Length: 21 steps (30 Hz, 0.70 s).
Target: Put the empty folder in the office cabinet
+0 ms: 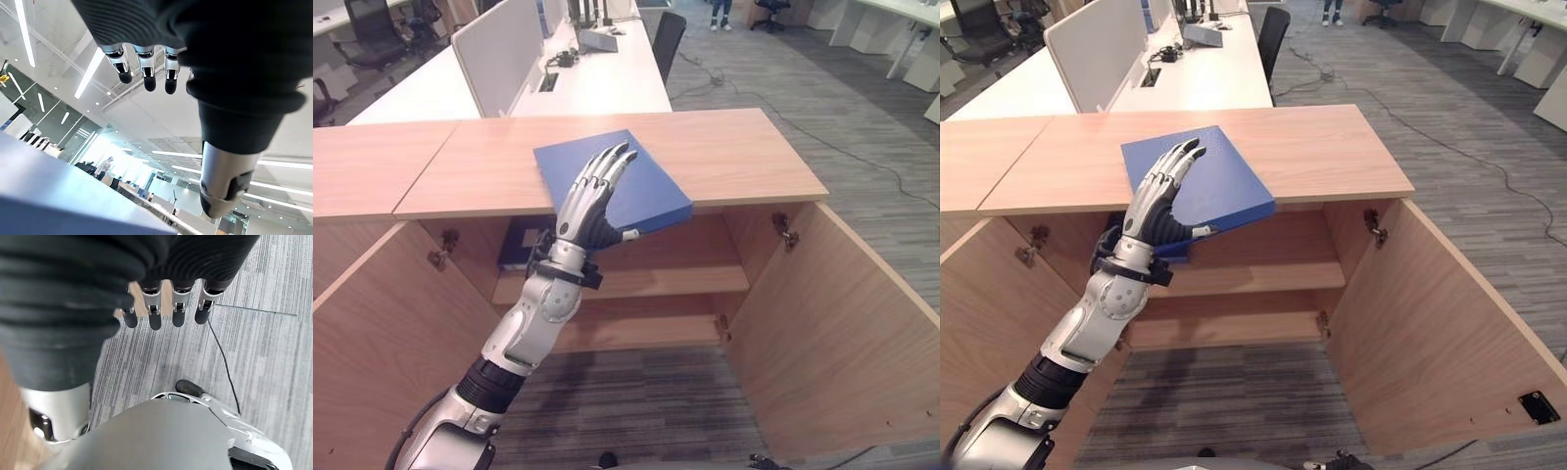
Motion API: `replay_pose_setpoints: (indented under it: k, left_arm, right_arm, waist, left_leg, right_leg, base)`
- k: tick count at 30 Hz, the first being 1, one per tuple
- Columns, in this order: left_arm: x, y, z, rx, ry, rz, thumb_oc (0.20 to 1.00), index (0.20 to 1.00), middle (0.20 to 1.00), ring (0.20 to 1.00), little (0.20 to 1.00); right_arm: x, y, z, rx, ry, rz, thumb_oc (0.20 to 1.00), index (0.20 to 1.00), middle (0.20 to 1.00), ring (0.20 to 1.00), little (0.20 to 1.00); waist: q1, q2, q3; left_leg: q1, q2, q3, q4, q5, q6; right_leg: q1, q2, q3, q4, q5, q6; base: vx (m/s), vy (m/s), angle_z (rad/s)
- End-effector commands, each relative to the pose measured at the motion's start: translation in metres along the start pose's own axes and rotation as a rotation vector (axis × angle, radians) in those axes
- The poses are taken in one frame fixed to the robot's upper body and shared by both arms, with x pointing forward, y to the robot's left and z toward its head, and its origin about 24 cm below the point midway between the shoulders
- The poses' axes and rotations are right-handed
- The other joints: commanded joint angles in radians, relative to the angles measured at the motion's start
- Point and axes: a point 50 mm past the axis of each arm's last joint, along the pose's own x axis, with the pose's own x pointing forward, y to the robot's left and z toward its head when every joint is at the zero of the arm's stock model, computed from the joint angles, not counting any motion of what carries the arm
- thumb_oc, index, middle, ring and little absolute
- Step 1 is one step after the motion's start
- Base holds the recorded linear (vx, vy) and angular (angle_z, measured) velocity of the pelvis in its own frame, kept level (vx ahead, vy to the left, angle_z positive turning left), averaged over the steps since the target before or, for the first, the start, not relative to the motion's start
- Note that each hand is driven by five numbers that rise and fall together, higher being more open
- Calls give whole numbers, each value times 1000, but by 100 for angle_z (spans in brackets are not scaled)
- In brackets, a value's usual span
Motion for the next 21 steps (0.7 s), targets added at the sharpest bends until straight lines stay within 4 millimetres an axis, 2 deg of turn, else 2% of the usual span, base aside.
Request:
replay_pose_setpoints:
  k: [1,21]
  left_arm:
    - [18,7,0,68,-30,39,1000,1000,1000,1000,1000]
    - [25,-10,-18,206,52,-5,1000,1000,1000,1000,1000]
  right_arm:
    - [1,2,7,-23,2,-11,1000,1000,1000,1000,1000]
    - [1,0,6,-30,14,-23,1000,1000,1000,1000,1000]
  waist:
    - [7,-36,6]
    - [-3,-34,1]
  left_leg:
    - [56,23,-11,3,-116,-25]
    - [63,24,-4,3,-120,-24]
  right_leg:
    - [-16,-22,-36,6,46,58]
    - [-14,-21,-31,6,45,56]
  base:
    - [0,0,0]
    - [0,0,0]
